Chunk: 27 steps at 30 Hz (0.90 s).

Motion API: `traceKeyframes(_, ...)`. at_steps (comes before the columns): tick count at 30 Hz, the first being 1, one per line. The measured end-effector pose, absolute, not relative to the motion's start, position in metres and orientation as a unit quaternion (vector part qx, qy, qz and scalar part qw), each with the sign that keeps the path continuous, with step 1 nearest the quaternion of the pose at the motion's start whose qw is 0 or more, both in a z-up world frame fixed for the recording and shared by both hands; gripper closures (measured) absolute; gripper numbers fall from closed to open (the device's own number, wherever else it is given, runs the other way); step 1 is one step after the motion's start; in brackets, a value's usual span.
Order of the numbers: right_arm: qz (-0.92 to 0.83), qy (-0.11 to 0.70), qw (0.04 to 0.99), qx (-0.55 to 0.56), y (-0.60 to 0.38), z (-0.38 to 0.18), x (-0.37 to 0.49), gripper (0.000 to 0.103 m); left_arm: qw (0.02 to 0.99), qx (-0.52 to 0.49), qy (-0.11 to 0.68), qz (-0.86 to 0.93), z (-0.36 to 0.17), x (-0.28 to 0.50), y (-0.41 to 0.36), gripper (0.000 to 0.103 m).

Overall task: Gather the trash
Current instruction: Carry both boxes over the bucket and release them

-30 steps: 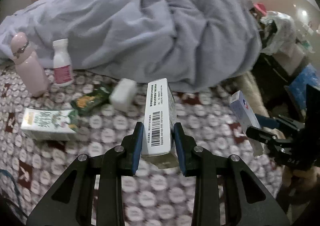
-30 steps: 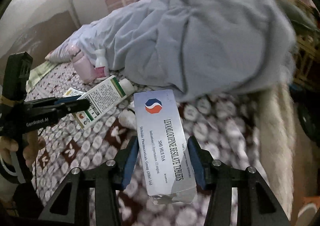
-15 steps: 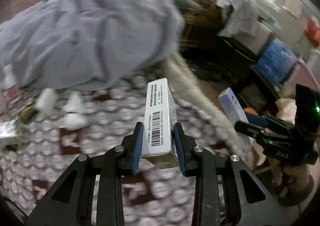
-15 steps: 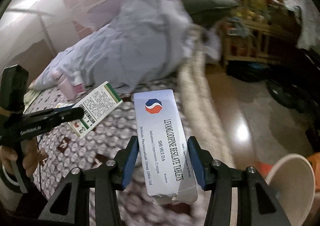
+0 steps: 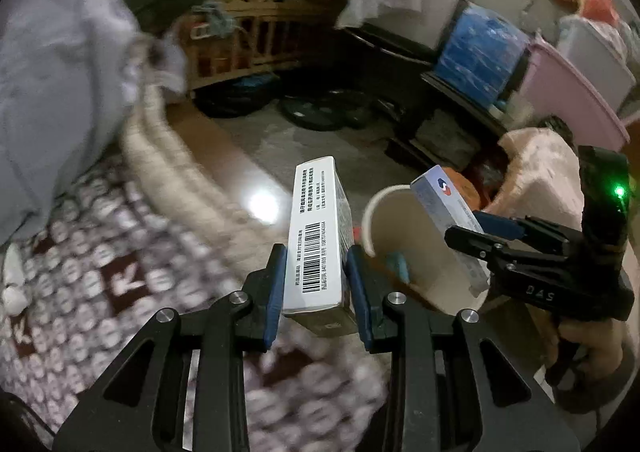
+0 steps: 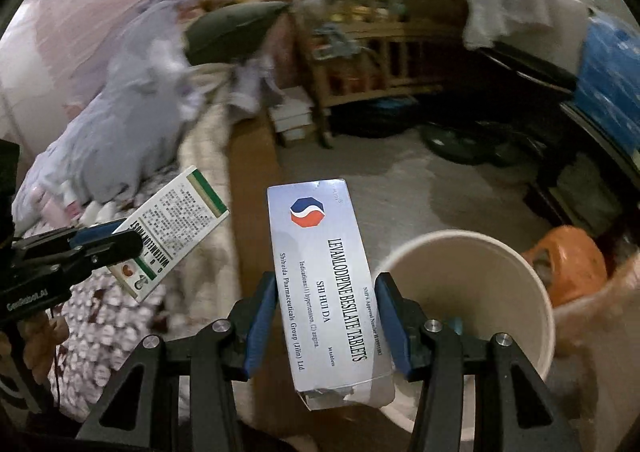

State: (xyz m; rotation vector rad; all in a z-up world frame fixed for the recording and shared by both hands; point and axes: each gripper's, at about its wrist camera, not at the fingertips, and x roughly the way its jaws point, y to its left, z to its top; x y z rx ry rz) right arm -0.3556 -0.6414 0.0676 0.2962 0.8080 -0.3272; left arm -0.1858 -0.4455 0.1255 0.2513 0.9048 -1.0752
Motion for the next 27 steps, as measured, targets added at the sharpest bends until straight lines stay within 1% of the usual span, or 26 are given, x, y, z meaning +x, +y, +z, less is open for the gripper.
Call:
traceKeyframes(7, -0.210, 0.396, 0.876, 0.179, -0.688, 0.051, -0.392, 0.054, 0.734, 0.138, 0.415, -0.519, 0.119, -0.211, -0.496, 0.075)
traceKeyframes(13, -0.235, 0.401, 0.863, 0.195, -0.710, 0.039, -0.405, 0.054, 0.717, 0.149, 0.427, -0.531, 0.109, -0.223, -0.528, 0.075)
traceKeyframes(27, -0.264, 0.400, 0.846, 0.234, -0.738, 0.019, -0.413, 0.054, 0.700, 0.165, 0.436, -0.542, 0.096, -0.239, -0.565, 0.075)
